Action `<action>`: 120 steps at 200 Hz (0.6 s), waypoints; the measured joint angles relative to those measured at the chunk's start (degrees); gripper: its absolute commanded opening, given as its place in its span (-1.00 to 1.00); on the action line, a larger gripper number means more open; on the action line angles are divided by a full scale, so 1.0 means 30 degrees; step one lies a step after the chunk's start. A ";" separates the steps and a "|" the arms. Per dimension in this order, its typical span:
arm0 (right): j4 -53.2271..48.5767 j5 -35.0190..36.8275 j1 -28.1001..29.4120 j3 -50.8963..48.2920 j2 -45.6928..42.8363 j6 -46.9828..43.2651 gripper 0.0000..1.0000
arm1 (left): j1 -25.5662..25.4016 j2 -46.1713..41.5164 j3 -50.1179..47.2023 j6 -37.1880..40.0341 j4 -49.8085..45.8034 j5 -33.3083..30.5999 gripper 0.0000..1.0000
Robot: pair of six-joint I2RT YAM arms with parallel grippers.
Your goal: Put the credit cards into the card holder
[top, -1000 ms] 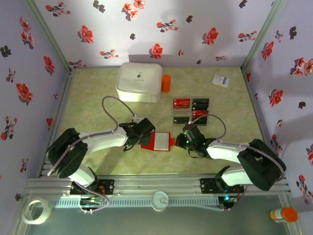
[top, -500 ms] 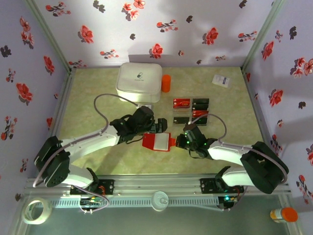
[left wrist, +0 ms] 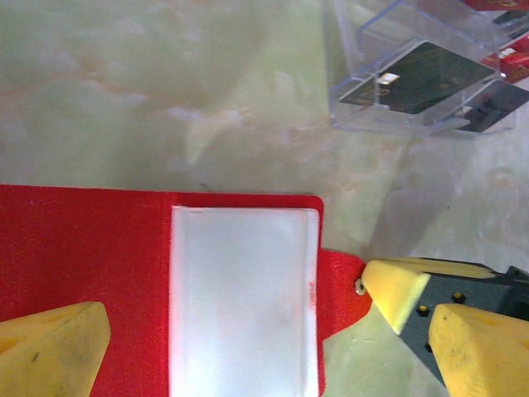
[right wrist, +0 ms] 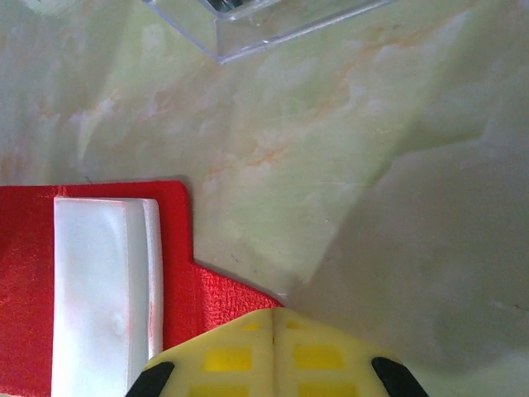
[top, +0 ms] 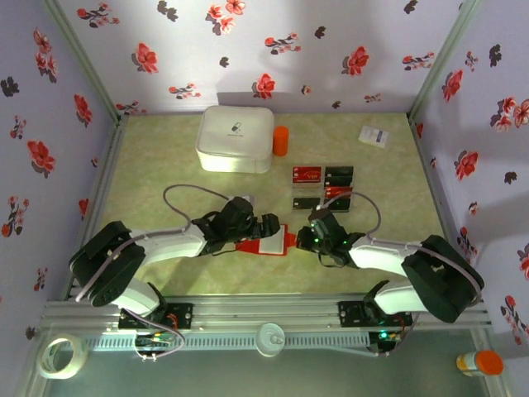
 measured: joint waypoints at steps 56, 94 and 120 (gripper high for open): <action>0.0554 -0.0015 0.0000 0.0583 0.1020 -0.0474 -1.00 | 0.0539 0.0044 -0.1311 -0.0058 0.1435 0.0168 0.99; 0.0743 -0.0007 0.0000 0.0692 0.1260 -0.0510 -1.00 | 0.0597 0.0372 -0.1413 0.0248 0.2055 0.0146 0.99; 0.0743 -0.0007 0.0000 0.0714 0.1275 -0.0612 -1.00 | 0.0605 0.0335 -0.1457 0.0707 0.2055 0.0146 0.99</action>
